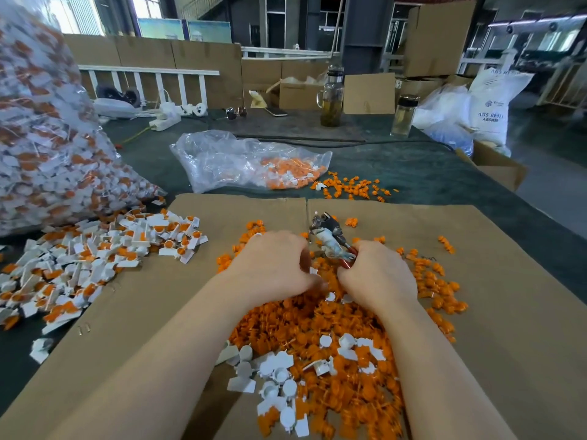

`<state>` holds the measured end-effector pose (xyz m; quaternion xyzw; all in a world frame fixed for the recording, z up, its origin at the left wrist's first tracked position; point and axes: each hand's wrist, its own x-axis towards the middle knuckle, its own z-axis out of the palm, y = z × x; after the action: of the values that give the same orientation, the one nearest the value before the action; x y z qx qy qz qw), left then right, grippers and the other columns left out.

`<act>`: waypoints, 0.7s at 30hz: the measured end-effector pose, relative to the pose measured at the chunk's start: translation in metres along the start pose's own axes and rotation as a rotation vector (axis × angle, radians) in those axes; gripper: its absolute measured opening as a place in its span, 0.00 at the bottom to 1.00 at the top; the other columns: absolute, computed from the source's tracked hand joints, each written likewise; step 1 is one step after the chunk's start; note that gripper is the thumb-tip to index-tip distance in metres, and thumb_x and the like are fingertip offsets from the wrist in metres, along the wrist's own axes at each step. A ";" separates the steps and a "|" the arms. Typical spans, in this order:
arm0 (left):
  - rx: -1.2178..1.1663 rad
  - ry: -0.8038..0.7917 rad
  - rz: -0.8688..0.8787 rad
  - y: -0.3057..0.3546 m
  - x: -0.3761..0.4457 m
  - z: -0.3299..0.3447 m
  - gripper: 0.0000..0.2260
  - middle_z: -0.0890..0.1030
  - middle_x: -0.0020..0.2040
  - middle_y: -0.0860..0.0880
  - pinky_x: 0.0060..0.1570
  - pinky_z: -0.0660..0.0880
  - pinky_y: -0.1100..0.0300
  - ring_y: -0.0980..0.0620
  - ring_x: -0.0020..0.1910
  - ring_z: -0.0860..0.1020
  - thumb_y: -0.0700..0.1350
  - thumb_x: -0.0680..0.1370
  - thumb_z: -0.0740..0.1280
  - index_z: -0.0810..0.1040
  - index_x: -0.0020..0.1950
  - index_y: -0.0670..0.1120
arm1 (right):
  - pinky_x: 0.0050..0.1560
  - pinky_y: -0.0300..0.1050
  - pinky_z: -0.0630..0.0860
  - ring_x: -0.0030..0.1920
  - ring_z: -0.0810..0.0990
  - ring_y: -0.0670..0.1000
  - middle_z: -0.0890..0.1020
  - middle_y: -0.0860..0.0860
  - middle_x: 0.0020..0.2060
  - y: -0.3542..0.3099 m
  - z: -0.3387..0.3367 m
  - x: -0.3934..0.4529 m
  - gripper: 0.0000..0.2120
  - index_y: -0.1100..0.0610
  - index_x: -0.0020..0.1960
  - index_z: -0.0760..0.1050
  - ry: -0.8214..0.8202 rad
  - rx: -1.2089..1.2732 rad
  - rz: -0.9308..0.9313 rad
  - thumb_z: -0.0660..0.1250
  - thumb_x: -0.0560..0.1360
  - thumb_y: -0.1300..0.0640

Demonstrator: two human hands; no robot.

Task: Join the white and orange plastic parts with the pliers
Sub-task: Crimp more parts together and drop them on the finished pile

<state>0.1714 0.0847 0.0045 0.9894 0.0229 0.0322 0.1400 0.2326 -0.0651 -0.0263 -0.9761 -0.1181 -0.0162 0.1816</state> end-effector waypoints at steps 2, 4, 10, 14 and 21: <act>-0.044 0.005 0.007 0.001 -0.001 0.001 0.11 0.73 0.39 0.58 0.40 0.70 0.61 0.54 0.43 0.75 0.58 0.73 0.73 0.75 0.41 0.54 | 0.32 0.42 0.70 0.38 0.77 0.51 0.78 0.49 0.39 0.001 -0.001 0.000 0.06 0.52 0.47 0.73 0.030 0.028 -0.005 0.65 0.74 0.50; -0.098 0.011 0.004 0.000 -0.002 -0.001 0.10 0.74 0.34 0.59 0.38 0.72 0.62 0.56 0.39 0.77 0.54 0.75 0.73 0.75 0.39 0.53 | 0.29 0.42 0.66 0.37 0.76 0.50 0.77 0.48 0.37 0.003 -0.003 0.001 0.06 0.51 0.47 0.72 0.075 0.078 -0.008 0.65 0.74 0.50; -0.571 0.203 -0.185 -0.004 -0.007 -0.007 0.08 0.82 0.33 0.54 0.33 0.71 0.66 0.62 0.31 0.78 0.49 0.73 0.76 0.80 0.37 0.51 | 0.42 0.50 0.80 0.40 0.81 0.48 0.81 0.46 0.39 0.002 -0.004 0.001 0.06 0.51 0.49 0.78 0.057 0.556 -0.078 0.71 0.73 0.53; -0.942 0.259 -0.316 -0.003 -0.011 -0.002 0.04 0.84 0.34 0.49 0.30 0.75 0.66 0.61 0.27 0.78 0.44 0.73 0.76 0.82 0.41 0.47 | 0.34 0.31 0.75 0.37 0.80 0.41 0.83 0.46 0.38 -0.005 -0.005 -0.005 0.04 0.47 0.42 0.80 0.069 0.870 -0.117 0.74 0.72 0.55; -1.252 0.360 -0.384 0.003 -0.013 0.006 0.04 0.85 0.35 0.46 0.35 0.81 0.64 0.54 0.34 0.85 0.40 0.73 0.75 0.82 0.44 0.42 | 0.38 0.27 0.72 0.42 0.79 0.33 0.82 0.34 0.39 -0.011 -0.007 -0.010 0.10 0.44 0.46 0.82 0.055 1.011 -0.178 0.73 0.74 0.59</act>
<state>0.1591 0.0792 -0.0011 0.6795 0.1982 0.1781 0.6835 0.2206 -0.0604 -0.0164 -0.7516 -0.1888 0.0019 0.6320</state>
